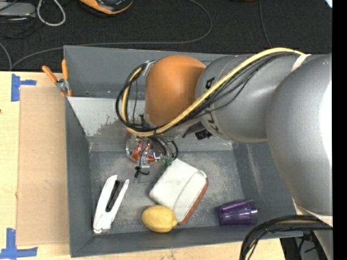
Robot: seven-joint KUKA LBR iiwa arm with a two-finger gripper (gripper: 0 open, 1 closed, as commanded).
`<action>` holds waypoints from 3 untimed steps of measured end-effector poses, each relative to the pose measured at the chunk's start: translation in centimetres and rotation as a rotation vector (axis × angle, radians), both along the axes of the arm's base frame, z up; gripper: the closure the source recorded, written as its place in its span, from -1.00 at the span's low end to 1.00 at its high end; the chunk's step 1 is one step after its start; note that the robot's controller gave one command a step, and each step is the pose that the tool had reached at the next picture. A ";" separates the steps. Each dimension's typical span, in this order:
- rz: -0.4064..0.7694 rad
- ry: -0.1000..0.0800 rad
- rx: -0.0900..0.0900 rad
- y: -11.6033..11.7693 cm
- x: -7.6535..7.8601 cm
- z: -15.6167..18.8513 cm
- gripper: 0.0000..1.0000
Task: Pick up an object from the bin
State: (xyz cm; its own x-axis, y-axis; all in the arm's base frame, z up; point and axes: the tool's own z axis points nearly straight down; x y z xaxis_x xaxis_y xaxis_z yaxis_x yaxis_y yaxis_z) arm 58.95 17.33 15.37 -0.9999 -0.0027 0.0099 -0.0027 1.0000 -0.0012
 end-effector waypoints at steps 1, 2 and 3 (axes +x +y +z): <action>-0.005 -0.007 0.001 -0.1 0.2 0.4 -1.00; -0.108 -0.008 0.001 -6.5 2.9 -8.3 -1.00; 0.053 -0.015 0.004 -5.3 3.0 -8.2 -1.00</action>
Offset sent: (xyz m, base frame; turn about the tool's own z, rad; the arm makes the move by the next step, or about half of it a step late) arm 0.0282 -0.0654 -0.0837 0.1060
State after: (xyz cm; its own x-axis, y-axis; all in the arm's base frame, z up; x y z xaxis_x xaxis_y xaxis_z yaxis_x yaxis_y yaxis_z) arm 61.98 12.08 7.15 -0.9984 -0.0557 -0.0048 -0.0557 0.9984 0.0022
